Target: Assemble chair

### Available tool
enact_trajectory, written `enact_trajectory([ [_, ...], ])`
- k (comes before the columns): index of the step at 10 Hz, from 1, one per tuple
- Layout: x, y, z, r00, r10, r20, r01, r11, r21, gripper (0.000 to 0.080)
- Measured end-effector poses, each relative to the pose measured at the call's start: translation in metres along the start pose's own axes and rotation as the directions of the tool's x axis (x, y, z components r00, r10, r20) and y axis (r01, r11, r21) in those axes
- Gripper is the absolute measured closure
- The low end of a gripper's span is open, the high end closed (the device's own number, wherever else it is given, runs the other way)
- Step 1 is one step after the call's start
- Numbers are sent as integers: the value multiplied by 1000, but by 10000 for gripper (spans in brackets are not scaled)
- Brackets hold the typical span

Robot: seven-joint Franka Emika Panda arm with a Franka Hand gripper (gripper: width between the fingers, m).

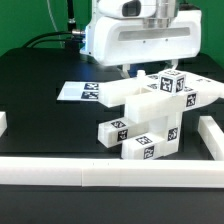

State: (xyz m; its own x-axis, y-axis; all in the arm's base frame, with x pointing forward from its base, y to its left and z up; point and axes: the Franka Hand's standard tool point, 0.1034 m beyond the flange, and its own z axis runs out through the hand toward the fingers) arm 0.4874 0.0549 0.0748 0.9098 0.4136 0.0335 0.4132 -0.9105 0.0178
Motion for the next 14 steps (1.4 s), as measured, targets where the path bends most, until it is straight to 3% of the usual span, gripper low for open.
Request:
enact_trajectory([
  [3,24,7,-7,1000,-2,-16,2,1000,-4,150],
  [5,31,12,-8,1000,-2,-25,1,1000,-10,150],
  [12,25,14,-7,1000,16,-21,-16,1000,-8,150],
  [14,1,-5,-6,989,147,5,-147,989,21,150],
])
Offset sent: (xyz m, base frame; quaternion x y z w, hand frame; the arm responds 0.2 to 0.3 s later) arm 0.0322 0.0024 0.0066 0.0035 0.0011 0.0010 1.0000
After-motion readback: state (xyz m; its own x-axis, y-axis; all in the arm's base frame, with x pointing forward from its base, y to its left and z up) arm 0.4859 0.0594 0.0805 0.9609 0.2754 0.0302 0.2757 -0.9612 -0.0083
